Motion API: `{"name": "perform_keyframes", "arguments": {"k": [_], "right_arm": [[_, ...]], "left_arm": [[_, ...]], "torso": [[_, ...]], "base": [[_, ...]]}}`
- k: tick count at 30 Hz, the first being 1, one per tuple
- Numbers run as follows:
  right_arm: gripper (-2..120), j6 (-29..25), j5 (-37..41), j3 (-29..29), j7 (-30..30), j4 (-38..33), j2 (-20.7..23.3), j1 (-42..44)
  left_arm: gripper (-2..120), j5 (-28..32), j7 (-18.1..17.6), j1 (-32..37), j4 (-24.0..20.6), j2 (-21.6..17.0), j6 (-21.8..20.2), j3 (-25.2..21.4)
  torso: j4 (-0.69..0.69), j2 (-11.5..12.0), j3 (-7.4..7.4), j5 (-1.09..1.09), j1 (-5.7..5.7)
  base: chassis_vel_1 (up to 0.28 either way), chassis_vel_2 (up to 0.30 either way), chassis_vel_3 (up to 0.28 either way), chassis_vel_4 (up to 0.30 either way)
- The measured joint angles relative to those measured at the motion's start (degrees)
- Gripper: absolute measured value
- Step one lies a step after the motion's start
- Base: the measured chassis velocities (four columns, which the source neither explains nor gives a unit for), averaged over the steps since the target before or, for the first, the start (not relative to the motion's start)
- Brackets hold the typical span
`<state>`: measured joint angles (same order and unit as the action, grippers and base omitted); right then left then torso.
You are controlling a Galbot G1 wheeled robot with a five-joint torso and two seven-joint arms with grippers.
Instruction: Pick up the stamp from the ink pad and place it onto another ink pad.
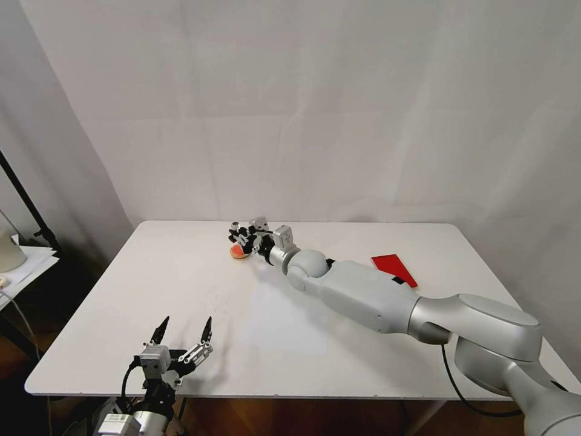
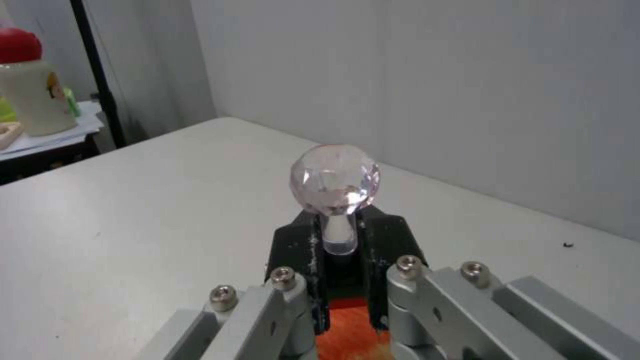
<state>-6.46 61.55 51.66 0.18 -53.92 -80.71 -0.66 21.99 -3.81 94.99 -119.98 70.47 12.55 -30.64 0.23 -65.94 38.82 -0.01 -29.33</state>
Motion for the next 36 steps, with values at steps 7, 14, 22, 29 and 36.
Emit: {"name": "perform_keyframes", "arguments": {"k": [7,14,22,29,36], "right_arm": [[10,-0.51,-0.62,-0.31,-0.79,2.56,-2.51,0.53],[10,-0.72,-1.05,-0.38,-1.12,4.04,-3.41,1.26],[10,-1.29,-1.41,-1.66,-1.28,5.70,-4.00,1.92],[10,-1.39,-1.67,-1.71,-1.40,6.34,-4.16,2.52],[10,-1.52,-1.83,-1.90,-1.55,7.10,-4.36,2.61]], "left_arm": [[100,0.00,0.00,0.00,0.00,0.00,0.00,0.00],[100,0.00,0.00,0.00,0.00,0.00,0.00,0.00],[100,0.00,0.00,0.00,0.00,0.00,0.00,0.00],[100,0.00,0.00,0.00,0.00,0.00,0.00,0.00],[100,0.00,0.00,0.00,0.00,0.00,0.00,0.00]], "torso": [[-0.02,0.00,0.00,0.00,0.00],[-0.01,0.00,0.00,0.00,0.00],[-0.01,0.00,0.00,0.01,0.00],[-0.01,0.00,0.00,0.01,0.01],[-0.02,0.00,0.00,0.01,0.01]], "base": [[0.000,0.000,0.000,0.000],[0.000,0.000,0.000,0.000],[0.000,0.000,0.000,0.000],[0.000,0.000,0.000,0.000],[0.000,0.000,0.000,0.000]]}}
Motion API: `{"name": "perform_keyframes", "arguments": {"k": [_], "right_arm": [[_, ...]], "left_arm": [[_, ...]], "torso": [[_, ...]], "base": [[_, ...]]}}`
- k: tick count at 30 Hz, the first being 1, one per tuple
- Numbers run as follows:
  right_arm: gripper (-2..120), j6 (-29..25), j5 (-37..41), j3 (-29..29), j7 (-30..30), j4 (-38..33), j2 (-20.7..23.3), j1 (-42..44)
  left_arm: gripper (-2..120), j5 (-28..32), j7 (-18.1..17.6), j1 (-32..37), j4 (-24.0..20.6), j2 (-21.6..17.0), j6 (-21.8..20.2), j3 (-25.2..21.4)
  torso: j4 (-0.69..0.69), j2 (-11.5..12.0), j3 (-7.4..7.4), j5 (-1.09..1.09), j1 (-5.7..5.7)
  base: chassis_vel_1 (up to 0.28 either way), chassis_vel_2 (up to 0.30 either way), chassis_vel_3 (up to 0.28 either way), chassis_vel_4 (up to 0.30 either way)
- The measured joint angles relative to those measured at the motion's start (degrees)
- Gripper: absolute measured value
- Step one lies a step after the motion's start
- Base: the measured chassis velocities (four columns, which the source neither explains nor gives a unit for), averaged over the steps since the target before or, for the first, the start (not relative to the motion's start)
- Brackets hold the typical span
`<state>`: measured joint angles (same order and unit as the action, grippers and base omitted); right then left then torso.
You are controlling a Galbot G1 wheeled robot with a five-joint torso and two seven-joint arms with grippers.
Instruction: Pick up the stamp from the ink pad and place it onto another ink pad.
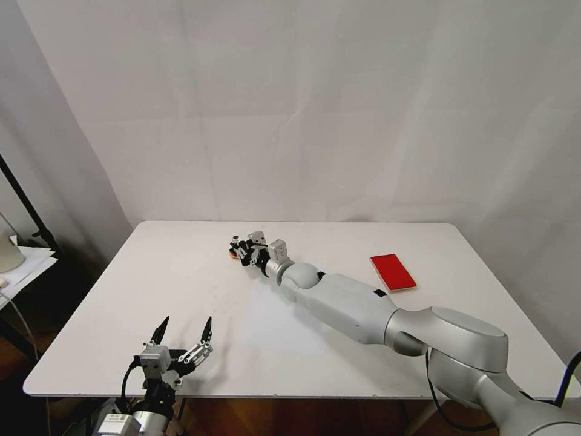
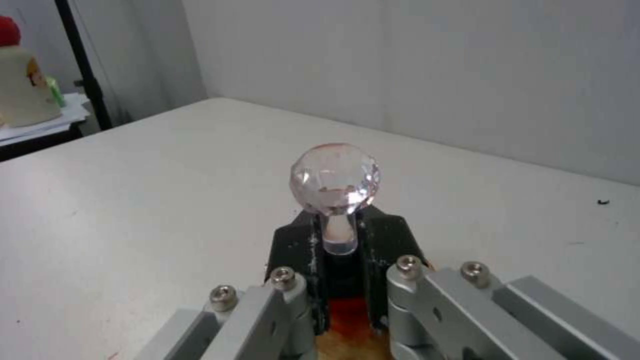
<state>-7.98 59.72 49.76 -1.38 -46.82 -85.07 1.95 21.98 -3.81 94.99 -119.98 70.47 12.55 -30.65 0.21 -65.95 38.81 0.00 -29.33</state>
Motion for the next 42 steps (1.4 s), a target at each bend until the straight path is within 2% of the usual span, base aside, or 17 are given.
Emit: {"name": "perform_keyframes", "arguments": {"k": [9,14,18,19,23,24,27,29,30,31,32,34,35,37,40,41,42], "right_arm": [[13,-0.20,-0.17,0.07,-0.28,-0.14,0.11,0.22],[29,-0.20,-0.17,0.13,-0.27,-0.76,0.29,-0.09],[47,-0.20,-0.17,0.16,-0.05,-1.37,0.44,-0.32],[47,-0.20,-0.17,0.16,-0.05,-1.37,0.44,-0.32],[65,-0.06,-0.18,0.26,0.30,-2.27,0.80,-0.38],[65,-0.06,-0.18,0.26,0.30,-2.27,0.80,-0.38],[80,0.53,-1.09,1.50,1.76,-6.35,4.01,-0.38],[82,0.66,-1.43,2.05,2.14,-7.75,5.13,-0.44],[90,0.76,-1.62,2.48,2.36,-8.78,5.99,-0.52],[90,0.76,-1.62,2.48,2.36,-8.78,5.99,-0.52],[92,1.02,-1.91,3.49,2.94,-11.45,7.95,-0.75],[103,2.25,-2.09,6.53,6.11,-25.62,17.64,-2.10],[103,2.25,-2.09,6.53,6.11,-25.62,17.64,-2.10],[108,3.08,-2.12,6.99,9.89,-35.20,26.35,-2.75],[113,3.58,-4.24,5.52,13.03,-44.88,35.67,-2.69],[113,3.58,-4.24,5.52,13.03,-44.88,35.67,-2.69],[113,2.72,-5.91,4.87,14.39,-47.64,39.24,-2.33]], "left_arm": [[100,0.00,0.00,0.00,0.00,0.00,0.00,0.00],[100,0.00,0.00,0.00,0.00,0.00,0.00,0.00],[100,0.00,0.00,0.00,0.00,0.00,0.00,0.00],[100,0.00,0.00,0.00,0.00,0.00,0.00,0.00],[100,0.00,0.00,0.00,0.00,0.00,0.00,0.00],[100,0.00,0.00,0.00,0.00,0.00,0.00,0.00],[100,0.00,0.00,0.00,0.00,0.00,0.00,0.00],[100,0.00,0.00,0.00,0.00,0.00,0.00,0.00],[100,0.00,0.00,0.00,0.00,0.00,0.00,0.00],[100,0.00,0.00,0.00,0.00,0.00,0.00,0.00],[100,0.00,-0.01,0.00,0.00,0.00,0.00,0.00],[100,0.00,0.00,-0.02,0.00,0.00,0.00,0.00],[100,0.00,0.00,-0.02,0.00,0.00,0.00,0.00],[100,0.00,0.00,0.01,0.00,0.00,0.00,0.00],[100,0.00,0.00,-0.04,0.00,0.00,0.00,0.00],[100,0.00,0.00,-0.04,0.00,0.00,0.00,0.00],[100,0.00,0.00,-0.01,0.00,0.00,0.00,0.00]], "torso": [[0.00,0.00,0.00,0.00,0.00],[0.00,0.00,0.00,0.00,0.00],[0.00,0.00,0.00,0.00,0.00],[0.00,0.00,0.00,0.00,0.00],[-0.01,0.00,0.00,0.00,0.00],[-0.01,0.00,0.00,0.00,0.00],[-0.03,0.00,0.00,0.01,0.00],[-0.03,0.00,0.00,0.01,0.00],[-0.02,0.00,0.00,0.01,0.00],[-0.02,0.00,0.00,0.01,0.00],[0.00,0.00,0.00,0.01,0.00],[0.00,0.00,0.00,0.02,0.00],[0.00,0.00,0.00,0.02,0.00],[0.01,0.00,0.00,0.03,0.00],[-0.01,0.00,0.00,0.04,0.00],[-0.01,0.00,0.00,0.04,0.00],[-0.01,0.00,-0.01,0.03,0.00]], "base": [[0.000,0.000,0.000,0.000],[0.000,0.000,0.000,0.000],[0.000,0.000,0.000,0.000],[0.000,0.000,0.000,0.000],[0.000,0.000,0.000,0.000],[0.000,0.000,0.000,0.000],[0.000,0.000,0.000,0.000],[0.000,0.000,0.000,0.000],[0.000,0.000,0.000,0.000],[0.000,0.000,0.000,0.000],[0.000,0.000,0.000,0.000],[0.000,0.000,0.000,0.000],[0.000,0.000,0.000,0.000],[0.000,0.000,0.000,0.000],[0.000,0.000,0.000,0.000],[0.000,0.000,0.000,0.000],[0.000,0.000,0.000,0.000]]}}
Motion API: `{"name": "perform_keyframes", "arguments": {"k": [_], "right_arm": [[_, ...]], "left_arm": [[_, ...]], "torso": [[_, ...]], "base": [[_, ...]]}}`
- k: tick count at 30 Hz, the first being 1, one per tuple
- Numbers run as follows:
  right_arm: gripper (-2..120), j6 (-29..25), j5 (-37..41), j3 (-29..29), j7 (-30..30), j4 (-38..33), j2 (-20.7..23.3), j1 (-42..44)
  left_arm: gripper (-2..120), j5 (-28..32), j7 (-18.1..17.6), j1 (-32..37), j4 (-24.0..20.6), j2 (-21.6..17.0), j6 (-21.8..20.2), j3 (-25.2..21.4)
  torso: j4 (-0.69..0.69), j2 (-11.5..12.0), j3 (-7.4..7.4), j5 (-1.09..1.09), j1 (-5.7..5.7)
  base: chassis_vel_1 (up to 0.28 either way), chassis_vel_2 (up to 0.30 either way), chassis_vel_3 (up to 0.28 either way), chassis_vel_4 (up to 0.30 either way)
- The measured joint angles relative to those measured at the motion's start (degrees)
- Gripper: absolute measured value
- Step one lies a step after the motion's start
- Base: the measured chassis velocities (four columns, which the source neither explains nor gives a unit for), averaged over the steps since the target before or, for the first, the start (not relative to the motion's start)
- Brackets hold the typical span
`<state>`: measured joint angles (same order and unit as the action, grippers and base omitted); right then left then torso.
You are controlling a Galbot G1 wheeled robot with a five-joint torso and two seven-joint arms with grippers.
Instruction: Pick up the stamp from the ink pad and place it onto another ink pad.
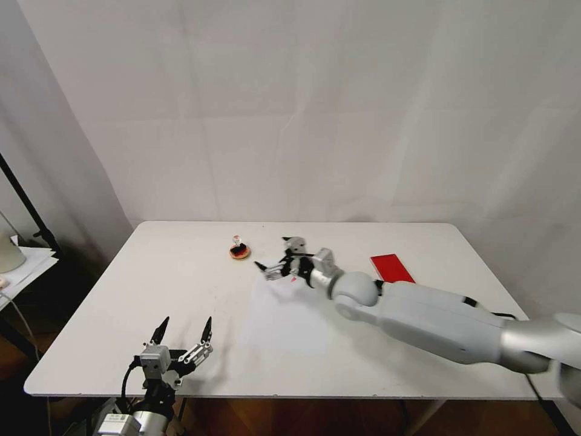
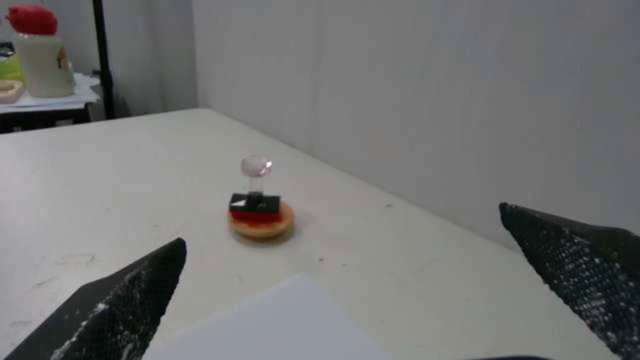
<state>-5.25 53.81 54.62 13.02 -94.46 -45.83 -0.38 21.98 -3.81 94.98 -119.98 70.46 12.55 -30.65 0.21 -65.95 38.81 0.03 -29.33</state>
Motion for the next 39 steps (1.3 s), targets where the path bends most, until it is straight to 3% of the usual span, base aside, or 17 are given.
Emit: {"name": "perform_keyframes", "arguments": {"k": [3,4,7,9,10,12,14,15,16,18,19,21,23,27,29,30,39], "right_arm": [[114,-3.67,-7.28,-7.43,2.92,-5.30,10.34,5.24],[114,-3.67,-7.28,-7.43,2.92,-5.30,10.34,5.24],[114,-5.42,-9.81,-23.22,4.00,-9.10,18.87,17.19],[111,-7.20,-9.74,-35.70,10.19,-12.31,24.41,30.26],[111,-7.20,-9.74,-35.70,10.19,-12.31,24.41,30.26],[108,-8.09,-9.51,-48.46,15.42,-16.04,26.28,44.08],[104,-8.97,-9.18,-61.22,19.40,-20.23,24.78,57.73],[104,-8.97,-9.18,-61.22,19.40,-20.23,24.78,57.73],[101,-9.82,-9.27,-66.57,20.59,-22.30,22.71,65.86],[100,-10.82,-11.42,-72.65,20.18,-24.63,18.36,77.43],[100,-11.45,-13.62,-75.09,19.16,-25.40,16.09,82.21],[100,-12.13,-16.29,-76.91,17.99,-25.87,13.52,86.69],[100,-13.11,-21.02,-78.96,16.14,-25.88,8.70,93.39],[100,-14.18,-25.72,-80.73,14.82,-25.16,3.37,98.52],[100,-14.44,-28.44,-80.91,14.32,-24.80,0.37,100.46],[100,-14.59,-29.52,-80.91,14.05,-24.57,-0.94,101.00],[100,-15.02,-31.66,-80.37,13.29,-23.40,-2.61,100.77]], "left_arm": [[100,0.00,0.00,0.02,0.00,0.00,0.00,0.00],[100,0.00,0.00,0.02,0.00,0.00,0.00,0.00],[100,0.00,0.01,0.01,0.00,0.00,0.00,0.00],[100,0.00,0.00,0.02,0.00,0.01,0.00,0.00],[100,0.00,0.00,0.02,0.00,0.01,0.00,0.00],[100,0.00,0.01,0.00,0.00,-0.01,0.00,0.00],[100,0.00,0.02,0.01,0.00,0.01,0.00,0.01],[100,0.00,0.02,0.01,0.00,0.01,0.00,0.01],[100,0.00,0.00,0.01,0.00,0.00,0.00,0.00],[100,0.00,0.00,0.02,0.00,0.00,0.00,0.00],[100,0.00,0.00,0.00,0.00,0.00,0.00,-0.01],[100,0.00,0.00,0.02,0.00,0.00,0.00,0.00],[100,0.00,0.00,0.02,0.00,-0.01,0.00,0.00],[100,0.00,0.01,0.02,0.00,0.01,0.00,0.00],[100,0.00,0.00,0.01,0.00,0.00,0.00,0.00],[100,0.00,0.00,0.02,0.00,0.00,0.00,0.00],[100,0.00,0.00,0.01,0.00,0.00,0.00,0.00]], "torso": [[0.00,0.01,0.00,0.03,0.00],[0.00,0.01,0.00,0.03,0.00],[0.01,0.00,0.00,0.00,0.00],[0.03,0.00,-0.01,0.01,0.01],[0.03,0.00,-0.01,0.01,0.01],[0.06,0.00,0.00,0.04,0.00],[0.01,-0.01,-0.01,-0.07,0.02],[0.01,-0.01,-0.01,-0.07,0.02],[-0.01,-0.01,-0.01,-0.11,0.02],[-0.04,0.00,0.01,0.10,0.00],[-0.04,0.00,0.00,0.03,0.00],[0.01,-0.01,0.00,-0.14,0.01],[0.02,0.00,-0.01,0.06,0.01],[0.02,-0.01,-0.01,-0.11,0.02],[0.00,0.00,0.00,0.03,0.01],[0.00,0.00,0.00,-0.05,0.01],[-0.01,0.00,0.00,-0.02,0.00]], "base": [[0.000,0.000,0.000,0.000],[0.000,0.000,0.000,0.000],[0.000,0.000,0.000,0.000],[0.000,0.000,0.000,0.000],[0.000,0.000,0.000,0.000],[0.000,0.000,0.000,0.000],[0.000,0.000,0.000,0.000],[0.000,0.000,0.000,0.000],[-0.012,-0.011,0.053,0.004],[0.005,0.008,0.026,0.004],[0.000,0.000,0.000,0.000],[0.000,0.000,0.000,0.000],[0.000,0.000,0.000,0.000],[0.000,0.000,0.000,0.000],[0.000,0.000,0.000,0.000],[0.000,0.000,0.000,0.000],[0.000,0.000,0.000,0.000]]}}
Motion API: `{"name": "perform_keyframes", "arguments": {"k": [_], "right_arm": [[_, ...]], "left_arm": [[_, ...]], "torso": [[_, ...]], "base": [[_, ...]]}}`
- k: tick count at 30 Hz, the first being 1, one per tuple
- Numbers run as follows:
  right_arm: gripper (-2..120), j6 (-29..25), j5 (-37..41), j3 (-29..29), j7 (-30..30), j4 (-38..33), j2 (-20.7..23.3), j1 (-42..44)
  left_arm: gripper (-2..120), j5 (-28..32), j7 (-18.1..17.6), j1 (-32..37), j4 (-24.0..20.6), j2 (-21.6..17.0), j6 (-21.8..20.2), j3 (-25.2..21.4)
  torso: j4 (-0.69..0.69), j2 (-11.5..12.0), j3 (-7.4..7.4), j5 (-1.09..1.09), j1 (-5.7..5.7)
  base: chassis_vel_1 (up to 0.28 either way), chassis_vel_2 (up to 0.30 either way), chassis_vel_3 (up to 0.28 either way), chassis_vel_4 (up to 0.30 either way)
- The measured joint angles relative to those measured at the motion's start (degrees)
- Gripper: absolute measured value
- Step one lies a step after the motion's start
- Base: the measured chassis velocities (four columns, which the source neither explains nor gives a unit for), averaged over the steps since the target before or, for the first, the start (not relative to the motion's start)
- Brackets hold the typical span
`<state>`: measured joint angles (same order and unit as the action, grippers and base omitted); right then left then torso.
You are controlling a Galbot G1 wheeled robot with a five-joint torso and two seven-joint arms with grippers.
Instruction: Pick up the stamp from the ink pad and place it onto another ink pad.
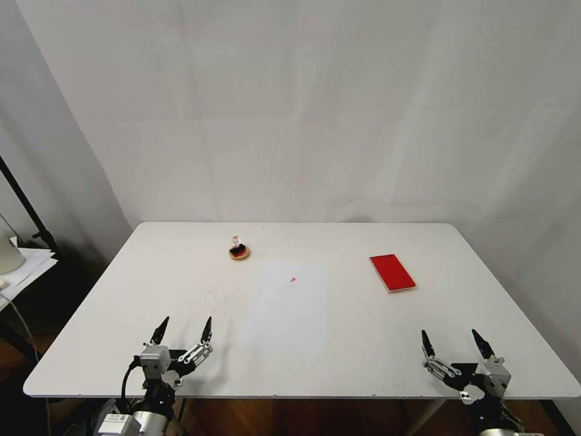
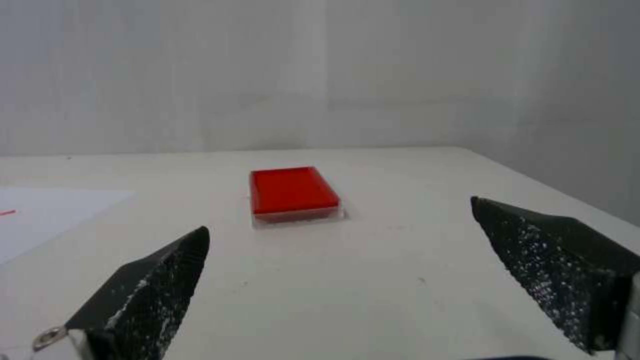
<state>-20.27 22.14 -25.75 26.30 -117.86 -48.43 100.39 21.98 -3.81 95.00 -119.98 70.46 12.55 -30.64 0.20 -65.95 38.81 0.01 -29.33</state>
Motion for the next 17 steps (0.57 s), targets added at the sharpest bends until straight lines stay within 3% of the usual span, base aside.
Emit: {"name": "perform_keyframes", "arguments": {"k": [17], "right_arm": [[100,0.08,-0.57,0.33,-0.16,0.17,0.07,-0.12]], "left_arm": [[100,0.00,0.00,0.00,0.00,0.00,0.00,0.00]], "torso": [[0.01,0.01,0.00,-0.01,-0.01]], "base": [[0.000,0.000,0.000,0.000]]}}
